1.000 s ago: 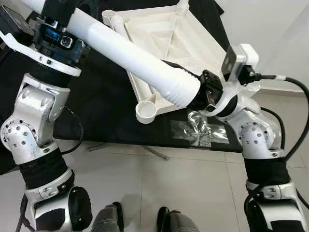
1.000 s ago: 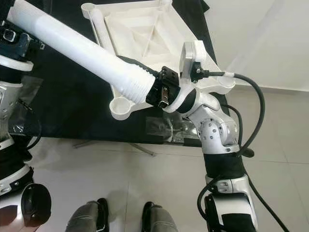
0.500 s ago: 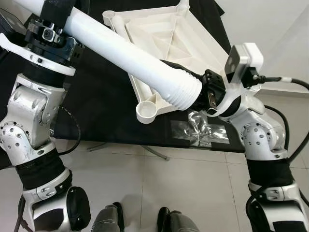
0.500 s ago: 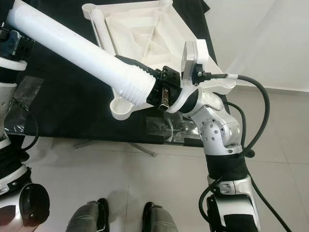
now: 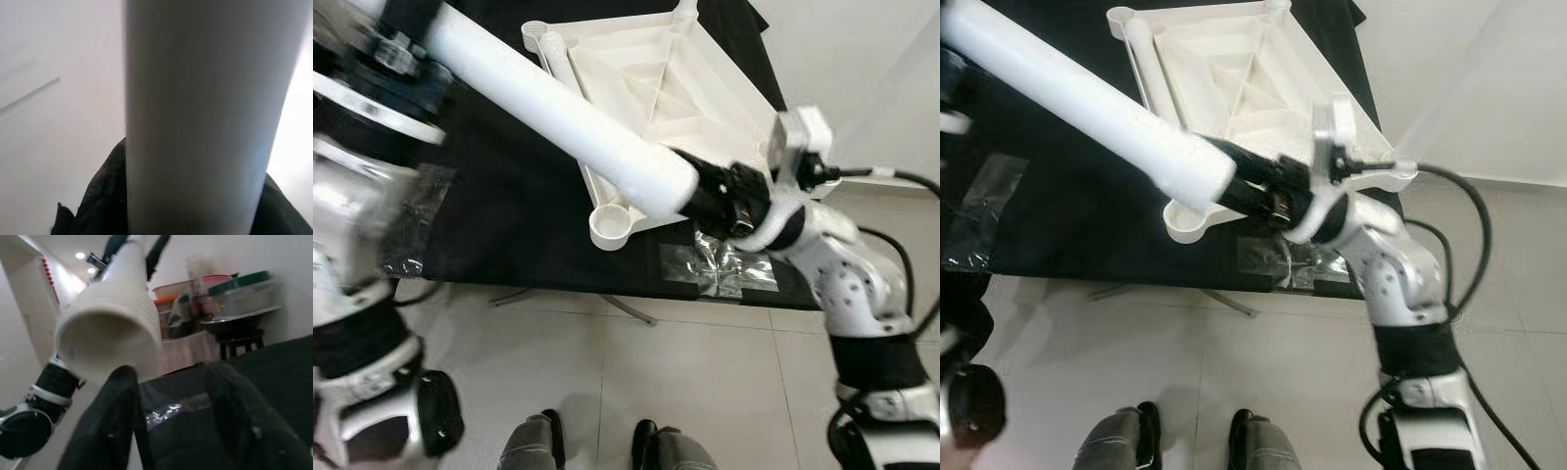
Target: Building children table
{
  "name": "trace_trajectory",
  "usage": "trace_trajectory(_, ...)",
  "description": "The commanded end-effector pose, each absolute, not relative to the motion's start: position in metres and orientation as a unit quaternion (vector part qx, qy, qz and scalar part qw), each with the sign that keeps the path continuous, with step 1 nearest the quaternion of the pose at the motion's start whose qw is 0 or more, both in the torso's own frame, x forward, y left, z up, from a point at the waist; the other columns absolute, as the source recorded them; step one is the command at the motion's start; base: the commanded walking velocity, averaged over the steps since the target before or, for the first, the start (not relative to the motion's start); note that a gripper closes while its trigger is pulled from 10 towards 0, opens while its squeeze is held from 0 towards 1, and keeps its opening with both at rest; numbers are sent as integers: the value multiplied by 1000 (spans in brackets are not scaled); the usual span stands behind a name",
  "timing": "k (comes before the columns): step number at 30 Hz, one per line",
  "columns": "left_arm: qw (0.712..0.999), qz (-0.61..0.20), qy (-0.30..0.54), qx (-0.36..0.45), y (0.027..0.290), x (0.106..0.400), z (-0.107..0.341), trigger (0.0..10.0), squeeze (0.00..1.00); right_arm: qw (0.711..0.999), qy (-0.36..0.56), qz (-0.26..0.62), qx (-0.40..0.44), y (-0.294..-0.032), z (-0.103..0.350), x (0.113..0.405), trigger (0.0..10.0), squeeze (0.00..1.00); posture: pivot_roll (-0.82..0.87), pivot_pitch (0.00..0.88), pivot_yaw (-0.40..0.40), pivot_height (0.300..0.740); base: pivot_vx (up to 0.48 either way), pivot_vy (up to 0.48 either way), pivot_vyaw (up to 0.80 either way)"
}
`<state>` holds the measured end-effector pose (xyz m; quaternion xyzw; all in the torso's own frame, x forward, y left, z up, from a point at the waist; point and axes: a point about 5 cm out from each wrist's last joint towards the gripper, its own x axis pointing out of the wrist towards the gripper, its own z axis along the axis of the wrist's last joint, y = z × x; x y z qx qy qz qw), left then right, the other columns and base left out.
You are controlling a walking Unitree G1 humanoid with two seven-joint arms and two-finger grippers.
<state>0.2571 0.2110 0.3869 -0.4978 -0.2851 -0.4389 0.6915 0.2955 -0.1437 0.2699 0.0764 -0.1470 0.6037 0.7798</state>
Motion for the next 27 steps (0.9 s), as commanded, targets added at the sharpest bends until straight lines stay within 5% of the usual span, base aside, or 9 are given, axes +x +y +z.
trace_trajectory(1,678,-452,-318,-485,222,247,398,0,0,795,-122,590,75,-152,259,294,10000,1000,25,220,-72,740,0,0,0)
trace_trajectory(6,709,-441,-326,-443,238,248,409,0,0,814,-106,569,61,-172,252,287,10000,1000,20,218,-68,740,0,0,0)
trace_trajectory(8,814,-434,-268,-278,220,256,402,0,0,794,-79,603,25,-179,251,272,10000,1000,15,215,-64,740,0,0,0)
trace_trajectory(12,855,-439,-224,-161,199,263,391,0,0,783,-80,617,-1,-177,260,269,10000,1000,19,214,-68,740,0,0,0)
trace_trajectory(22,799,-570,-175,-72,138,266,373,0,0,755,-112,644,-42,-144,284,287,10000,1000,19,203,-87,740,0,0,0)
trace_trajectory(24,744,-639,-175,-87,123,256,372,0,0,763,-108,634,-64,-127,279,301,10000,910,21,201,-89,740,0,0,0)
trace_trajectory(25,723,-662,-179,-87,119,253,372,0,0,774,-111,619,-74,-119,278,308,10000,600,23,197,-93,740,0,0,0)
trace_trajectory(26,723,-662,-179,-87,119,253,372,0,0,774,-111,619,-74,-119,278,308,10000,600,23,197,-93,740,0,0,0)
trace_trajectory(27,700,-687,-179,-75,114,250,371,0,0,807,-89,581,-61,-107,274,326,10000,0,28,193,-96,740,0,0,0)
